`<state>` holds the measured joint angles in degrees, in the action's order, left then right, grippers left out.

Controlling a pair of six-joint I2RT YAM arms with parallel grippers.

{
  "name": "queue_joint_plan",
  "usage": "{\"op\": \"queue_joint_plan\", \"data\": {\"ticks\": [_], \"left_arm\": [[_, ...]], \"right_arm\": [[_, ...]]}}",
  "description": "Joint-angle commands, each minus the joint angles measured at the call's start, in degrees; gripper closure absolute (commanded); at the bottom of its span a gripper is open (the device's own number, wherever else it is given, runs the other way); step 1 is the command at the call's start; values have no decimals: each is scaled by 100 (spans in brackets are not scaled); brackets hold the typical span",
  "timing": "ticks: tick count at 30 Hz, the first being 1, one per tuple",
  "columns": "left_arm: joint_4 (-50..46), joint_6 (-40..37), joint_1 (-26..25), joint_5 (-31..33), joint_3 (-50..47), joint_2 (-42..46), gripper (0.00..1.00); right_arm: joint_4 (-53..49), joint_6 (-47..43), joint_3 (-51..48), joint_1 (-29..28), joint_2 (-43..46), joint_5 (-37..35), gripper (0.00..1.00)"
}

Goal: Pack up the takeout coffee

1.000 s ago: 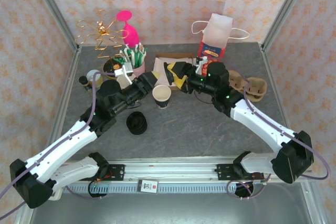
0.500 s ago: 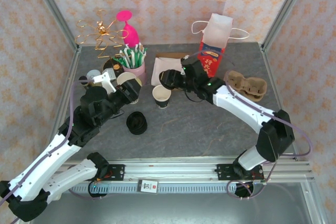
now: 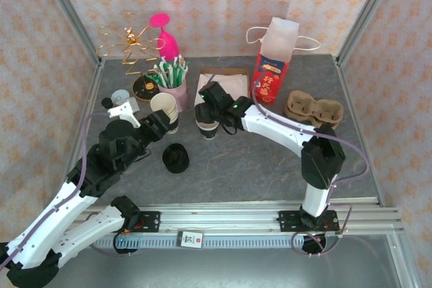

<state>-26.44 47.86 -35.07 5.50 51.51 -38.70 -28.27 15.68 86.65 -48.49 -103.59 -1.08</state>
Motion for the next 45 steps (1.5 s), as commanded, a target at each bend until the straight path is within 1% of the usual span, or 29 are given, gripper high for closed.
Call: {"op": "queue_joint_plan", "data": {"ticks": [1, 17, 19, 23, 27, 32, 36, 41, 45], "left_arm": [[-256, -136, 62, 313, -70, 71, 52], [-292, -292, 66, 391, -70, -6, 51], [-293, -294, 70, 389, -94, 9, 52], [-279, -294, 66, 384, -114, 3, 51], [-267, -294, 70, 364, -88, 3, 51], [-310, -312, 68, 372, -33, -6, 51], [-341, -312, 64, 400, -35, -6, 51], [-354, -303, 66, 382, -28, -13, 51], [-356, -312, 70, 378, -32, 3, 51]], "right_arm": [[-454, -338, 300, -156, -188, -579, 35], [-1132, -433, 779, -433, -732, -1045, 35], [-1231, -374, 850, -433, -759, -1197, 35], [-1154, -332, 877, -433, -603, -1210, 34], [-1305, -247, 927, -433, -692, -1368, 33], [-1345, -22, 830, -433, -699, -1166, 33], [-1094, 20, 612, -433, -570, -840, 31], [-1215, 134, 637, -432, -685, -886, 31], [-1255, 226, 665, -432, -678, -949, 28]]}}
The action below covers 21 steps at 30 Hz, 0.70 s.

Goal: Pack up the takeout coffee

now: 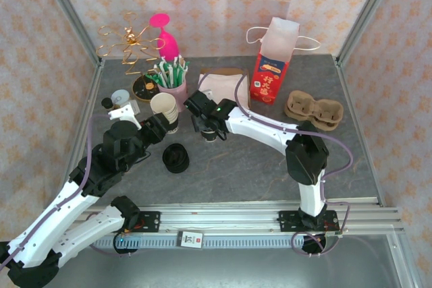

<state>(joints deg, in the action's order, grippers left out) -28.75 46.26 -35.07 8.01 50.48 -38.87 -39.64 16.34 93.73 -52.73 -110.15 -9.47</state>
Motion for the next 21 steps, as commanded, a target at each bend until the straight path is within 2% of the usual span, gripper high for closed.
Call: {"op": "queue_joint_plan", "data": {"ticks": [1, 7, 21], "left_arm": [[-126, -153, 70, 130, 67, 15, 51], [-144, -166, 70, 148, 76, 18, 51], [-140, -170, 70, 148, 63, 33, 51]], "right_arm": [[-138, 164, -24, -9, -18, -131, 28], [-244, 153, 121, -7, -12, -128, 23], [-465, 198, 313, -9, -75, -169, 19]]}}
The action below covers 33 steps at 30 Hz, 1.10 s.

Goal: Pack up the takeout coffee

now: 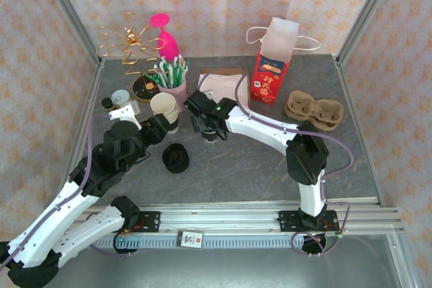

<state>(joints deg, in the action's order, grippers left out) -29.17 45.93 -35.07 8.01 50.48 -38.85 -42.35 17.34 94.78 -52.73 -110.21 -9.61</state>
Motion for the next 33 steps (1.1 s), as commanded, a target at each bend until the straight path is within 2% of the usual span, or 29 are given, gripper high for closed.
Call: {"op": "queue_joint_plan", "data": {"ticks": [1, 7, 12, 16, 26, 29, 33], "left_arm": [[-102, -137, 67, 147, 63, 31, 51], [-97, -128, 70, 156, 41, 35, 51], [-97, -146, 70, 156, 50, 34, 51], [-129, -153, 70, 165, 42, 50, 51], [-6, -190, 70, 131, -36, 45, 51], [-32, -199, 70, 113, -7, 18, 51], [-38, -199, 67, 130, -29, 39, 51]], "right_arm": [[-199, 118, 216, -5, -41, -142, 18], [-106, 184, 108, -1, 107, -193, 13], [-138, 230, 145, 0, -91, -85, 17], [-220, 259, 129, 0, -148, -286, 23], [-163, 434, -162, 0, -248, 134, 24], [-258, 559, -176, 0, -305, -23, 23], [-26, 691, -445, 12, -260, 297, 22]]}}
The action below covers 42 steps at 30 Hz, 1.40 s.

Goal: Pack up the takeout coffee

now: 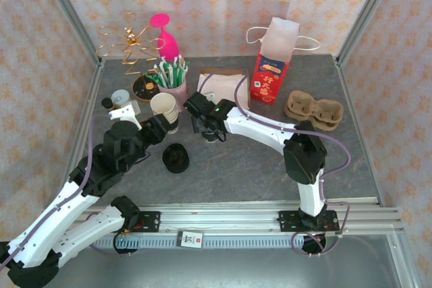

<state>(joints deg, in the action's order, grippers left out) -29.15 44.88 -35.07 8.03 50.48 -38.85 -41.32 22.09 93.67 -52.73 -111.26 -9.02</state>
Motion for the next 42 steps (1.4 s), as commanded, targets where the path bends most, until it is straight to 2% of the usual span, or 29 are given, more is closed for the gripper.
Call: {"op": "queue_joint_plan", "data": {"ticks": [1, 15, 27, 39, 42], "left_arm": [[-20, -85, 68, 119, -46, 40, 51], [103, -49, 70, -13, -34, 61, 51], [-399, -89, 70, 583, 138, 243, 50], [-506, -85, 70, 687, 98, 373, 50], [-496, -85, 69, 642, 98, 343, 50]], "right_arm": [[-97, 266, -368, 4, -183, 308, 22], [-154, 164, -216, -67, -308, 147, 23], [-182, -31, 509, -433, -648, 256, 23], [-173, 29, 831, -593, -814, 411, 22], [-227, 12, 922, -597, -823, 394, 19]]}}
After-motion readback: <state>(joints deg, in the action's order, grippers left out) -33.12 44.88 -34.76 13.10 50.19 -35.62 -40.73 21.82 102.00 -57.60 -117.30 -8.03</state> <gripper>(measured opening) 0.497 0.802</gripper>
